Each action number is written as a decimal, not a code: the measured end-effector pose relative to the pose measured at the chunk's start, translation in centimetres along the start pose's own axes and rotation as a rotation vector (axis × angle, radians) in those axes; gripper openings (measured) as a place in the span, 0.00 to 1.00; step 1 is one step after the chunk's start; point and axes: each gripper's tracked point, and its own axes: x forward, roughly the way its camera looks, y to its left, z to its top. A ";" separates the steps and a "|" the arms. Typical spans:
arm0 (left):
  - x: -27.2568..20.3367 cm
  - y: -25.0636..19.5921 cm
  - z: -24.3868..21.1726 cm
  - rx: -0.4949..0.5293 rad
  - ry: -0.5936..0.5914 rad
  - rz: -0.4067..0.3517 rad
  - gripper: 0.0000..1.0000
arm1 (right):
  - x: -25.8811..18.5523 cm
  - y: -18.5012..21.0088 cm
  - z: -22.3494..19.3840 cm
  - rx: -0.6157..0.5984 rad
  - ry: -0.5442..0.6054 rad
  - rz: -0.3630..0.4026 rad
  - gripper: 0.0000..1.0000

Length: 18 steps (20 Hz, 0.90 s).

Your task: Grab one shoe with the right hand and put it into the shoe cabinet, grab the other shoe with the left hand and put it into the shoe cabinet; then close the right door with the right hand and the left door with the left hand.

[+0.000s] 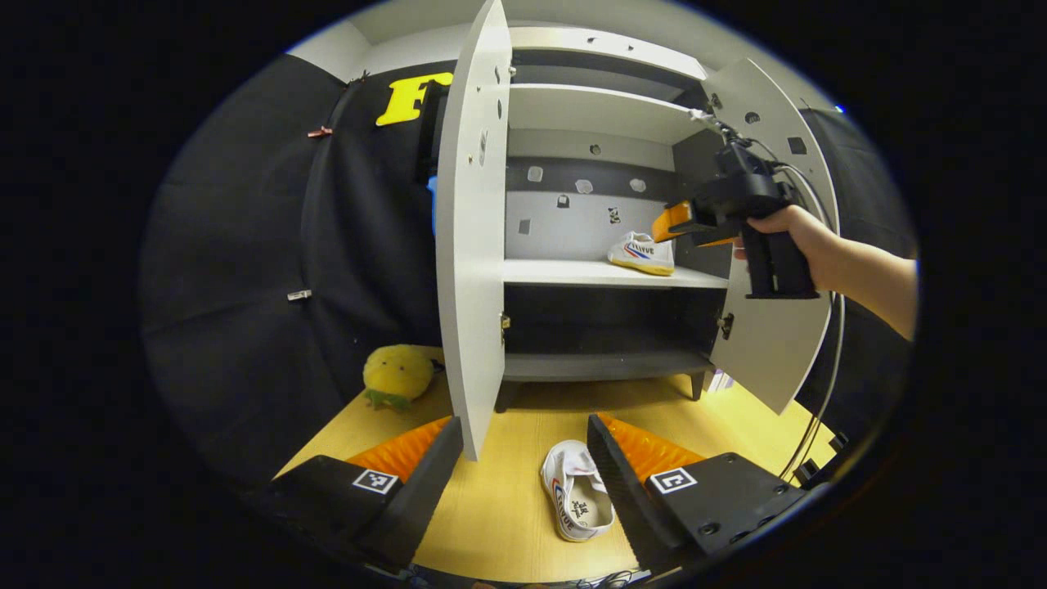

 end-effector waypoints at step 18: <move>10.1 -3.8 -18.4 -0.007 0.439 -0.152 0.96 | -23.3 -4.5 -21.0 0.039 0.307 -0.132 0.99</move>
